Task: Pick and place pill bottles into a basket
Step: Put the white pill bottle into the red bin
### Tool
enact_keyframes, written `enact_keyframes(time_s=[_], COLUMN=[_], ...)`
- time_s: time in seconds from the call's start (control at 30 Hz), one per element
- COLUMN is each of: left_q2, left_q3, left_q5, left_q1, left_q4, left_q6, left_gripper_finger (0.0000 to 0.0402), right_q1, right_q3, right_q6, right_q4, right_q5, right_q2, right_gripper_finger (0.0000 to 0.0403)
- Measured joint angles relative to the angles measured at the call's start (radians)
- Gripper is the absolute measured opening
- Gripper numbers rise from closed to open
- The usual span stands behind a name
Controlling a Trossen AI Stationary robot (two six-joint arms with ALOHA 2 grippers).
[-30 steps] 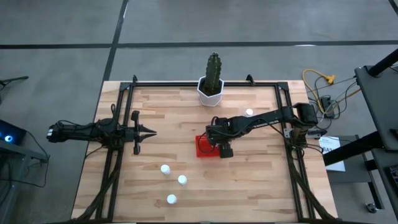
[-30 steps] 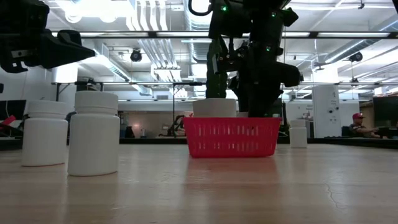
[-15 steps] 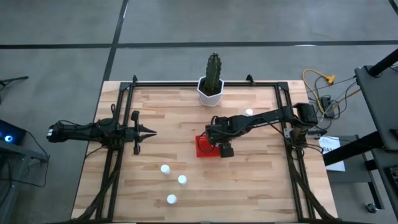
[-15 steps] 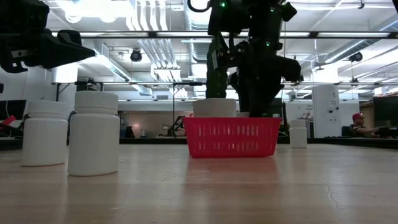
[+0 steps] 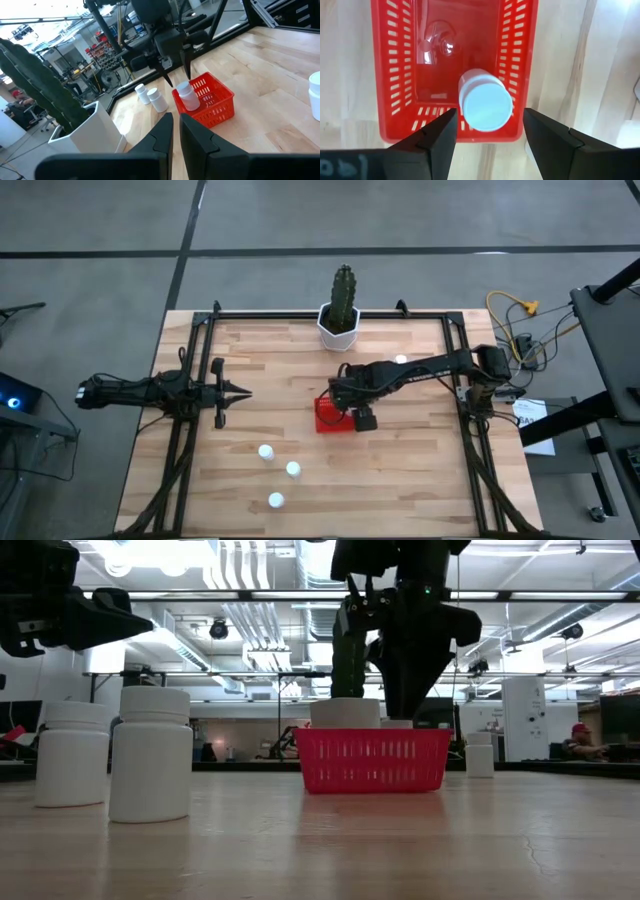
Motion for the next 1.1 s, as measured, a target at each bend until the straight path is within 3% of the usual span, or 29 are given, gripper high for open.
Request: enact_keyframes(time_s=[0.7, 1.1], left_q2=[0.000, 0.000], left_q3=[0.000, 0.000], left_q5=[0.000, 0.000], left_q1=[0.000, 0.000], left_q4=[0.000, 0.000], left_q6=[0.000, 0.000], left_gripper_finger=[0.0015, 0.0015], right_q1=[-0.010, -0.073], right_q3=[0.026, 0.023], right_q6=[-0.044, -0.044], right_q4=[-0.043, -0.079], right_q5=[-0.001, 0.002], right_q2=[-0.115, -0.163], right_gripper_finger=[0.0217, 0.0217])
